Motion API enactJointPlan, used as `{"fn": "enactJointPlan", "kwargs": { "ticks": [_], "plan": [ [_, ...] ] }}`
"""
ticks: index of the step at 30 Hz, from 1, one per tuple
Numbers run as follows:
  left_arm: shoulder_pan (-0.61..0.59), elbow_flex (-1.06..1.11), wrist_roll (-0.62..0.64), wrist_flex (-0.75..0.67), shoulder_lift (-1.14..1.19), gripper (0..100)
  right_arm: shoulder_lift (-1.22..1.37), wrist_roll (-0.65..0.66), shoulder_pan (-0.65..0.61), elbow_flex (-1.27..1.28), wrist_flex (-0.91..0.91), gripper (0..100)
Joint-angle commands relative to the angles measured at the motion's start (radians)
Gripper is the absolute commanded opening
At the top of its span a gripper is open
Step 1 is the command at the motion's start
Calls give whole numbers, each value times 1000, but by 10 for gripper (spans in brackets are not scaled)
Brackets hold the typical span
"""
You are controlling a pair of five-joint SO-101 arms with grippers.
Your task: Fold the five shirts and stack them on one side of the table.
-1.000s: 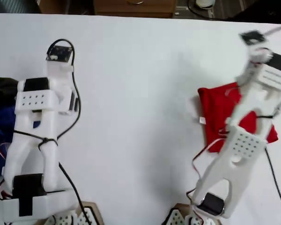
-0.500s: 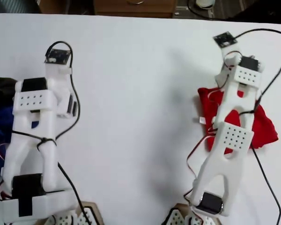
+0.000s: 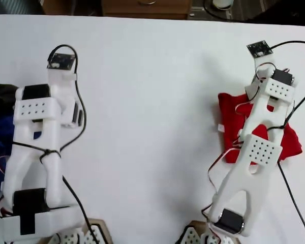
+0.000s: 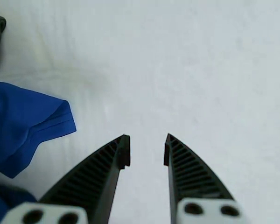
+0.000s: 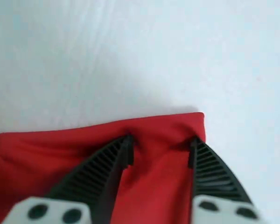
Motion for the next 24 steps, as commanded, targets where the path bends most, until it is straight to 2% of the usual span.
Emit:
{"fn": "enactJointPlan", "kwargs": {
  "ticks": [1,9,24],
  "plan": [
    [-12,-7,-5,9,-54,151,-13,5,33,-28,-22,201],
    [-5,-13,-3,2,-54,151,-5,5,73,-170,41,201],
    [-12,-8,-5,8,-54,151,99,5,79,-180,39,201]
  ]
}}
